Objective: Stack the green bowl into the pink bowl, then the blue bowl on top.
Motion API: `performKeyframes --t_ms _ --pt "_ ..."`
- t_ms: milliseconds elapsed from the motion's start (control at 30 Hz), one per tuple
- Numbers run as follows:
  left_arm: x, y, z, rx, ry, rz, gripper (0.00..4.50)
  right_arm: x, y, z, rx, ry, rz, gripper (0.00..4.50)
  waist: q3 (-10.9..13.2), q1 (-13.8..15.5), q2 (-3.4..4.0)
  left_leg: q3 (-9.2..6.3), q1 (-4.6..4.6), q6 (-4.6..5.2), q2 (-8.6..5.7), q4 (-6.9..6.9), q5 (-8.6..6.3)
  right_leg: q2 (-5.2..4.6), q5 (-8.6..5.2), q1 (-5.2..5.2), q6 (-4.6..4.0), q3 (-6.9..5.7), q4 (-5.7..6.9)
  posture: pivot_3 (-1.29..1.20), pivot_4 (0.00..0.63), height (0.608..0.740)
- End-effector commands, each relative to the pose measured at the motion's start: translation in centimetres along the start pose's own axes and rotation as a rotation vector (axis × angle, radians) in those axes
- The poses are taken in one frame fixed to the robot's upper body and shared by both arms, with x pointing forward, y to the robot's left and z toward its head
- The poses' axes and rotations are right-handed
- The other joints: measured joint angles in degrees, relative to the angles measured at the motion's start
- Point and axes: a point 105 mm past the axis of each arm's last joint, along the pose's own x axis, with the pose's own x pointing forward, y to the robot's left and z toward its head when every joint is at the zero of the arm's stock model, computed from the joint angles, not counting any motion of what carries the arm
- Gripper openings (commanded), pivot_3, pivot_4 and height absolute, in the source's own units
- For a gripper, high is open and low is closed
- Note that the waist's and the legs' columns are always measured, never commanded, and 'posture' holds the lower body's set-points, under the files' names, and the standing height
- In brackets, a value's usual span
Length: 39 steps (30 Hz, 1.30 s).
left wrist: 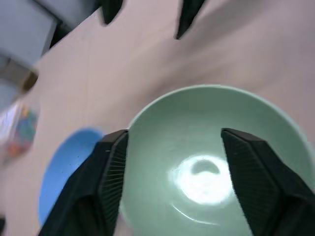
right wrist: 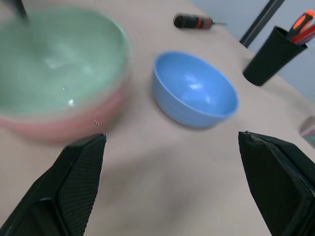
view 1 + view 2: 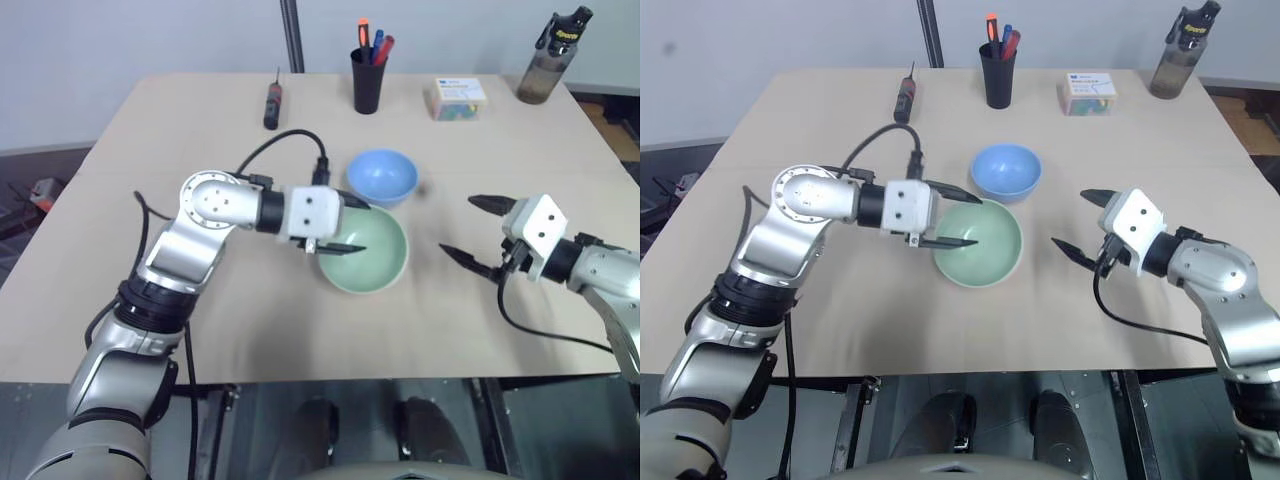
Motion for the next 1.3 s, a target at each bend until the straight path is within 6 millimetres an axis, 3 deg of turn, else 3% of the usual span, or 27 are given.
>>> performKeyframes --t_ms 33,133,167,233,267,467,733,767,800,833,967,1133,1300 --pt "-2.2 1.7 0.4 -0.146 -0.067 0.194 3.23 1.8 -1.6 -1.1 -0.177 0.029 0.026 4.50 0.00 -0.37 0.00 0.01 0.00 0.00 0.01 0.00 0.00 0.00 0.00 -0.01 0.00 0.01 0.00 0.00 0.150 0.740" --pt "-3.3 1.8 -0.3 -0.357 -0.156 0.287 3.23 3.7 -2.2 -1.6 -0.271 0.026 0.065 4.50 0.01 -0.45 -0.01 -0.07 -0.04 -0.01 0.02 0.00 0.01 -0.03 0.00 0.00 0.00 -0.08 -0.05 0.00 0.150 0.740" --pt "-3.9 1.3 -0.4 -0.416 -0.182 0.283 3.65 4.4 -2.3 -1.6 -0.296 0.018 0.079 4.50 0.02 -0.70 -0.03 -0.06 -0.05 -0.01 0.02 0.00 0.01 -0.06 0.00 0.00 0.00 -0.07 -0.04 0.00 0.150 0.740" --pt "-4.9 0.4 0.0 -0.459 -0.238 0.281 3.98 5.9 -2.4 -1.3 -0.342 -0.003 0.111 4.50 0.03 -1.37 0.01 -0.03 -0.04 -0.02 0.02 -0.02 0.01 -0.06 0.00 -0.03 0.00 -0.02 -0.04 0.00 0.150 0.740" --pt "-5.3 0.2 -0.2 -0.472 -0.240 0.309 4.42 6.7 -2.4 -1.2 -0.363 -0.012 0.126 4.50 0.03 -1.46 0.01 0.05 -0.02 -0.03 0.06 -0.06 0.01 -0.05 0.00 -0.07 0.00 0.05 -0.03 0.00 0.150 0.740" --pt "-7.6 -1.4 -1.0 -0.539 -0.203 0.414 4.47 10.4 -2.4 0.4 -0.448 -0.072 0.191 4.50 0.03 -1.23 0.00 0.01 -0.02 -0.08 0.10 -0.08 0.03 -0.08 0.01 -0.09 -0.01 0.02 -0.06 0.00 0.150 0.740" --pt "-8.5 -2.6 -0.9 -0.525 -0.145 0.471 4.47 13.4 -1.5 1.3 -0.499 -0.085 0.248 4.50 0.04 -1.03 0.01 -0.08 -0.03 -0.10 0.02 -0.10 0.04 -0.15 0.01 -0.06 -0.02 -0.05 -0.10 0.00 0.150 0.740" --pt "-8.6 -2.7 -0.7 -0.513 -0.144 0.480 4.50 13.6 -1.3 1.2 -0.503 -0.075 0.260 3.99 0.04 -1.09 0.02 -0.08 -0.03 -0.10 0.03 -0.10 0.04 -0.14 0.01 -0.06 -0.02 -0.06 -0.10 0.00 0.150 0.740" --pt "-8.7 -2.7 -0.6 -0.508 -0.145 0.489 4.50 13.8 -1.1 1.0 -0.506 -0.066 0.272 3.90 0.04 -1.14 0.02 -0.08 -0.03 -0.10 0.02 -0.11 0.04 -0.14 0.01 -0.06 -0.02 -0.05 -0.10 0.00 0.150 0.740" --pt "-8.8 -2.8 -0.5 -0.505 -0.146 0.494 4.50 13.8 -1.1 0.9 -0.508 -0.061 0.279 3.40 0.05 -1.19 0.03 -0.08 -0.02 -0.11 0.03 -0.13 0.04 -0.14 0.01 -0.07 -0.02 -0.05 -0.10 0.00 0.150 0.740" --pt "-9.4 -3.3 -0.4 -0.529 -0.151 0.499 4.50 14.0 -1.2 0.8 -0.519 -0.047 0.277 2.37 0.05 -1.29 0.03 -0.07 -0.02 -0.15 0.04 -0.16 0.06 -0.12 0.01 -0.09 -0.02 -0.04 -0.09 0.00 0.150 0.740" --pt "-9.2 -3.7 -0.6 -0.539 -0.150 0.495 4.50 13.9 -1.9 0.8 -0.567 -0.033 0.253 0.10 0.05 -1.23 0.04 -0.07 -0.02 -0.15 0.03 -0.17 0.06 -0.12 0.01 -0.09 -0.02 -0.04 -0.08 0.00 0.150 0.740" --pt "-8.7 -3.6 -1.0 -0.544 -0.153 0.488 4.50 12.9 -3.3 1.3 -0.578 -0.041 0.230 0.10 0.06 -1.20 0.05 -0.07 -0.02 -0.15 0.02 -0.18 0.06 -0.13 0.01 -0.09 -0.02 -0.04 -0.09 0.00 0.150 0.740"
